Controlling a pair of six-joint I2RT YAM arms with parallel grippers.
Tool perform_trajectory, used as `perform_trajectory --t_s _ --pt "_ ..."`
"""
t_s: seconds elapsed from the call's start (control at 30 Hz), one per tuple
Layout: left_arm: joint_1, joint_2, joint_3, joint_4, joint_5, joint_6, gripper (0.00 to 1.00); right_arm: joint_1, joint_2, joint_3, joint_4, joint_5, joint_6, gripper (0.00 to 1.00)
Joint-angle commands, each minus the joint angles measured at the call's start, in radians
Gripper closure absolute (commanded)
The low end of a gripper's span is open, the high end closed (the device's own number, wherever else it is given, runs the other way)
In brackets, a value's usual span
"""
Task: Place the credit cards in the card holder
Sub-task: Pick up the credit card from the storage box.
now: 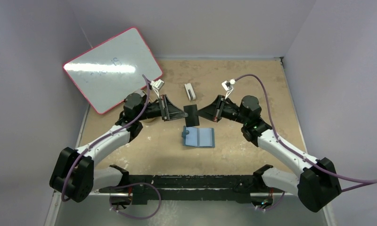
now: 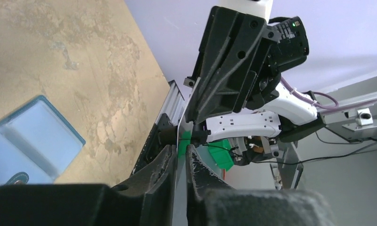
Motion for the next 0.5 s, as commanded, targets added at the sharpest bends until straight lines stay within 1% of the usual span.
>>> perform_trajectory --t_s 0.0,0.03,0.1,0.17,0.23,0.3,0.4,0.47 --pt "-0.007 -0.014 0.033 -0.079 -0.029 0.091 0.80 -0.002 -0.028 -0.022 0.074 -0.035 0.007 1.00" --pt "-0.008 -0.018 0.045 -0.142 -0.043 0.124 0.73 -0.002 -0.030 -0.024 0.062 -0.027 0.004 1.00" --pt "-0.008 -0.025 0.073 -0.288 -0.092 0.214 0.66 -0.002 -0.040 -0.022 0.004 0.013 -0.019 1.00" --pt "-0.007 -0.036 0.106 -0.461 -0.170 0.333 0.62 -0.007 -0.054 -0.018 -0.082 0.070 -0.048 1.00" --pt "-0.007 -0.040 0.122 -0.576 -0.251 0.408 0.60 -0.012 -0.067 -0.026 -0.140 0.114 -0.068 1.00" --pt "-0.009 -0.032 0.118 -0.619 -0.302 0.435 0.59 -0.019 -0.073 -0.043 -0.180 0.149 -0.086 1.00" --pt "-0.028 -0.007 0.100 -0.639 -0.373 0.444 0.59 -0.023 -0.065 -0.070 -0.210 0.184 -0.104 1.00" --pt "-0.059 0.016 0.089 -0.632 -0.425 0.439 0.55 -0.023 -0.051 -0.091 -0.214 0.200 -0.104 1.00"
